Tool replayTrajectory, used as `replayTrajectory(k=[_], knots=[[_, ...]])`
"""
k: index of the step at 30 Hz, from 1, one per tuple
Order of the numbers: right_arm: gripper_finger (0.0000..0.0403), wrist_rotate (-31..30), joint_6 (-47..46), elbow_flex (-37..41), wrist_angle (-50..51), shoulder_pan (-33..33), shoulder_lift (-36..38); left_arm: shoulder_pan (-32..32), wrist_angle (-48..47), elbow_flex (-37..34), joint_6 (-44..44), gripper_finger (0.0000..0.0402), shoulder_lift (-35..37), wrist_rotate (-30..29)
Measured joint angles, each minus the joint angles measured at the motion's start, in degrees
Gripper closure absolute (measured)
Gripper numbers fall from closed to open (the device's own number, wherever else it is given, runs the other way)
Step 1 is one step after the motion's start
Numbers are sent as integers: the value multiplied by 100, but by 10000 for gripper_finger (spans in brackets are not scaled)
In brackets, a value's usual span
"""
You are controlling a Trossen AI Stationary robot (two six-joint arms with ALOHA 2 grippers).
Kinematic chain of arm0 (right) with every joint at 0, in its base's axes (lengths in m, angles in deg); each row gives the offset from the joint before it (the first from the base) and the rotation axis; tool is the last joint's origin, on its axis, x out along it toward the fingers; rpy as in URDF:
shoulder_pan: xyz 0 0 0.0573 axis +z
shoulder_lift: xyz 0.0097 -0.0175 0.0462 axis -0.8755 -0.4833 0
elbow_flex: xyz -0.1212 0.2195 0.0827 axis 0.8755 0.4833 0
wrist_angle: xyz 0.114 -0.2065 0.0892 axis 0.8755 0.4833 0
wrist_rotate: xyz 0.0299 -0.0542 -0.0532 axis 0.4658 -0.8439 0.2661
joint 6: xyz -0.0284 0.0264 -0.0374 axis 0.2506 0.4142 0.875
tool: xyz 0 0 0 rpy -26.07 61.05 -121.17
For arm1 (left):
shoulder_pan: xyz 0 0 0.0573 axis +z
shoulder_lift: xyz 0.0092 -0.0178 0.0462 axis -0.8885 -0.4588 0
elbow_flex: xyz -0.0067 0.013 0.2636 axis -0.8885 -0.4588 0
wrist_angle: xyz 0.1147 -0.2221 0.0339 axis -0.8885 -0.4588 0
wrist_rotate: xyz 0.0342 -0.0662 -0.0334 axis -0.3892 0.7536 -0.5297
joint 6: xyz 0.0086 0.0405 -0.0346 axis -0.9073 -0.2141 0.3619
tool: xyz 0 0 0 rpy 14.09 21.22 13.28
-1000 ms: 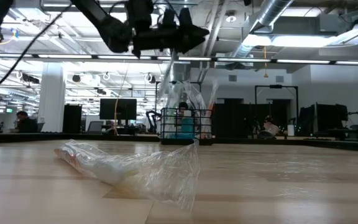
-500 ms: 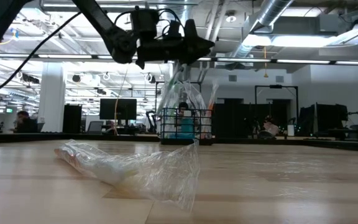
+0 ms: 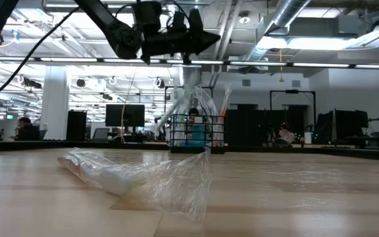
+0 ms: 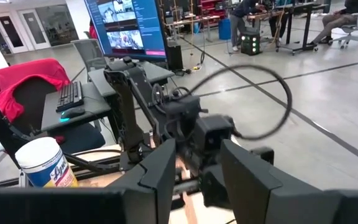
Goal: Pick & Place toothbrushing station
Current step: Put the green toothbrush into the black wire organizer
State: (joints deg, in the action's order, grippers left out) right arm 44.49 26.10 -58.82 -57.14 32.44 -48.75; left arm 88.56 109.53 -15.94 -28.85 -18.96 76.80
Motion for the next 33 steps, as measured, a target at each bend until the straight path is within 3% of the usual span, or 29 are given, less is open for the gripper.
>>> replayTrajectory(k=[11,13,21,29,33], knots=[[284,1,0,0,-40,0,0,125,30,0,-4,401,472,45],[284,0,-2,0,-35,0,0,123,-326,0,25,397,595,192],[284,0,0,-2,-64,0,90,117,-5160,-1,-1076,331,1819,121],[284,0,-1,-2,-107,2,114,116,-8101,11,-1399,252,3501,-438],[284,6,-2,-2,-277,2,114,101,-9865,-47,-1635,237,3646,-573]])
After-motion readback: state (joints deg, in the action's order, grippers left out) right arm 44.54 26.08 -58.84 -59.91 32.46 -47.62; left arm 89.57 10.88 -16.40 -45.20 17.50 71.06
